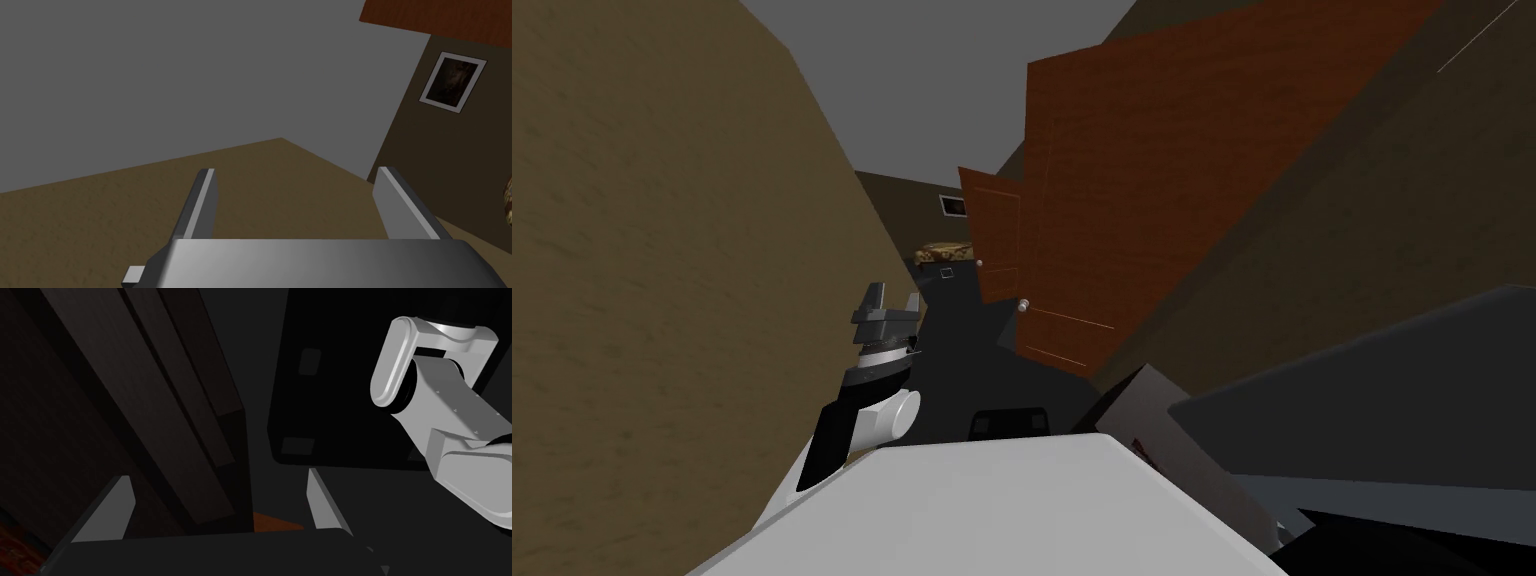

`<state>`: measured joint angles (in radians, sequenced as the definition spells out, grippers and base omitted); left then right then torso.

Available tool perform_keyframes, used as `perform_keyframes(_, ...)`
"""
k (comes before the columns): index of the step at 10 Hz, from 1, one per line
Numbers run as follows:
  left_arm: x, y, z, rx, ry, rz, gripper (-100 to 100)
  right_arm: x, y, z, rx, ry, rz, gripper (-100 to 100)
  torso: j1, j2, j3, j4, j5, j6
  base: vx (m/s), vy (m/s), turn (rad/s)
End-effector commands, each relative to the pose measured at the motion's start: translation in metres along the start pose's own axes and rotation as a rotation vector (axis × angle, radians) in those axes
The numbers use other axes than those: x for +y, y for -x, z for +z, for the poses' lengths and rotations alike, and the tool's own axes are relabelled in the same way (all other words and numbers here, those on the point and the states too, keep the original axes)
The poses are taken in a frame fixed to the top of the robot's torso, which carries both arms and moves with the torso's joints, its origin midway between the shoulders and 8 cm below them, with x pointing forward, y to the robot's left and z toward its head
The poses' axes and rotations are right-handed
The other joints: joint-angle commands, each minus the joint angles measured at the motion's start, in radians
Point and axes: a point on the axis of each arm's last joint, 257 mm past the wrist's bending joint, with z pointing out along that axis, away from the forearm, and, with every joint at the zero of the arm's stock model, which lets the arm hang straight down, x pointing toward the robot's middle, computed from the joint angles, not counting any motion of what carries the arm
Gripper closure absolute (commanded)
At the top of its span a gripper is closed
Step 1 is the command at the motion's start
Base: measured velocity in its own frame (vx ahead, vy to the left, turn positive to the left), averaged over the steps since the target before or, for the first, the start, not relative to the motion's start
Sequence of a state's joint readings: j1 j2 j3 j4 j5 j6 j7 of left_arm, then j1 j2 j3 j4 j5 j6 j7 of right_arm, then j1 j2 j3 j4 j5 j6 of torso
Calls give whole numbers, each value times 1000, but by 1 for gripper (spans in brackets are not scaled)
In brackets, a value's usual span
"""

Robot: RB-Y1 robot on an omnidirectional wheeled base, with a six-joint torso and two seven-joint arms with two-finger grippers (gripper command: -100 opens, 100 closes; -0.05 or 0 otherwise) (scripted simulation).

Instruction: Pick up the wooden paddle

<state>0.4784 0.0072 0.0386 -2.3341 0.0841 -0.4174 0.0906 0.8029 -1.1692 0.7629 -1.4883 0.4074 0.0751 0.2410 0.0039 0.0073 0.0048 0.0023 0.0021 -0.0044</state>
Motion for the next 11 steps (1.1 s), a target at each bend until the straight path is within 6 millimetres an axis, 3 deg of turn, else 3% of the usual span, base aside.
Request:
perform_keyframes(1, 0, 0, 0, 0, 0, 0, 0, -24, -20, -4, 41, -45, -47, -100, 0, 0, 0, 0, 0, 0, 21, -122, 265)
perform_keyframes(2, 0, 0, 0, 0, 0, 0, 0, -24, -20, -4, 41, -46, -48, -100, -1, 0, 0, 0, 0, 0, 19, -103, 115)
perform_keyframes(4, 0, 0, 0, 0, 0, 0, 0, -48, -38, -8, 83, -91, -111, -100, 0, 0, 0, 0, 0, 0, 11, -131, 267)
perform_keyframes(6, 0, 0, 0, 0, 0, 0, 0, -47, -38, -7, 81, -88, -110, -100, -8, 0, 0, 0, -2, 1, 3, -167, 142)
perform_keyframes(7, 0, 0, 0, 0, 0, 0, 0, -48, -39, -7, 82, -90, -113, 0, -1, 0, 0, 0, -1, 1, 1, -20, -2)
perform_keyframes(8, 0, 0, 0, 0, 0, 0, 0, -42, -45, 1, 86, -88, -101, -100, 4, 1, 0, 0, 0, 1, 3, -29, 75)
perform_keyframes(11, 0, 0, 0, 0, 0, 0, 0, -30, -54, 14, 94, -82, -82, -100, 4, 0, 0, 0, 0, 1, 8, -47, 69)
